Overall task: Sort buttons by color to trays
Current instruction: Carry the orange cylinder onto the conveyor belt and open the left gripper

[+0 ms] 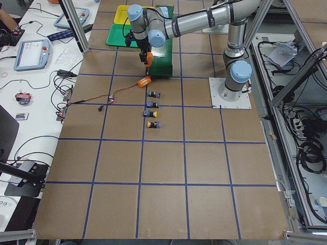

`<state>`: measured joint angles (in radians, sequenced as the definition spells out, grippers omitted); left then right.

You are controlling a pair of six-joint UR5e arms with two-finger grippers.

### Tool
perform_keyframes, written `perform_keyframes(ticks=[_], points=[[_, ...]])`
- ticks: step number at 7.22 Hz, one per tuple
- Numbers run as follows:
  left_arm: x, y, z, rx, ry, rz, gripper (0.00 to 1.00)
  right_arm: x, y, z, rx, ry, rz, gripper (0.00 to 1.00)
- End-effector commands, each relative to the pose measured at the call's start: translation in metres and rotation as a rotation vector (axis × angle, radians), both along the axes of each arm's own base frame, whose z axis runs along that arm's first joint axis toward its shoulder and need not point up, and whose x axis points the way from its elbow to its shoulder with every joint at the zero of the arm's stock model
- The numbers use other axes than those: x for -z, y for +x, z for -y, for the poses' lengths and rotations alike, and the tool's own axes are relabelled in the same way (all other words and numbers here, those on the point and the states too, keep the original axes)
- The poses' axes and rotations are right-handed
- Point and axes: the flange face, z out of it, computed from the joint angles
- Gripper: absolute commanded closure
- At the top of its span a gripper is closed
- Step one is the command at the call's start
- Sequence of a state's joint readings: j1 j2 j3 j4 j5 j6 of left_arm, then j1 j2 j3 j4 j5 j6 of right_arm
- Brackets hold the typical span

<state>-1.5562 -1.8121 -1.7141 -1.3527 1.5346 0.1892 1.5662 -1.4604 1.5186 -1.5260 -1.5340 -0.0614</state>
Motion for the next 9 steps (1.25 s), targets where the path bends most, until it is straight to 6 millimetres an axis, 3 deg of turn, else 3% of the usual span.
perform_keyframes(ticks=[1, 4, 5, 6, 7, 8, 9], points=[[0.032, -0.008, -0.026, 0.01, 0.012, -0.005, 1.0, 0.0, 0.0, 0.0, 0.0, 0.001, 0.0, 0.0], [0.05, -0.012, -0.028, 0.003, 0.038, -0.035, 1.0, 0.0, 0.0, 0.0, 0.0, 0.003, -0.001, 0.0], [0.051, -0.012, -0.029, 0.003, 0.042, -0.036, 0.95, 0.0, 0.0, 0.0, 0.0, 0.003, -0.002, 0.0], [0.052, -0.013, -0.033, 0.004, 0.047, -0.038, 0.63, -0.001, 0.0, -0.001, 0.0, 0.001, -0.002, 0.0], [0.058, -0.013, -0.039, 0.003, 0.059, -0.038, 0.38, 0.0, 0.0, 0.0, 0.0, 0.003, -0.002, 0.0], [0.058, -0.013, -0.039, 0.004, 0.058, -0.038, 0.01, 0.0, 0.0, 0.0, 0.0, 0.003, -0.002, 0.0], [0.054, -0.012, -0.038, 0.002, 0.048, -0.039, 0.0, 0.0, 0.0, 0.0, 0.0, 0.003, -0.002, 0.0]])
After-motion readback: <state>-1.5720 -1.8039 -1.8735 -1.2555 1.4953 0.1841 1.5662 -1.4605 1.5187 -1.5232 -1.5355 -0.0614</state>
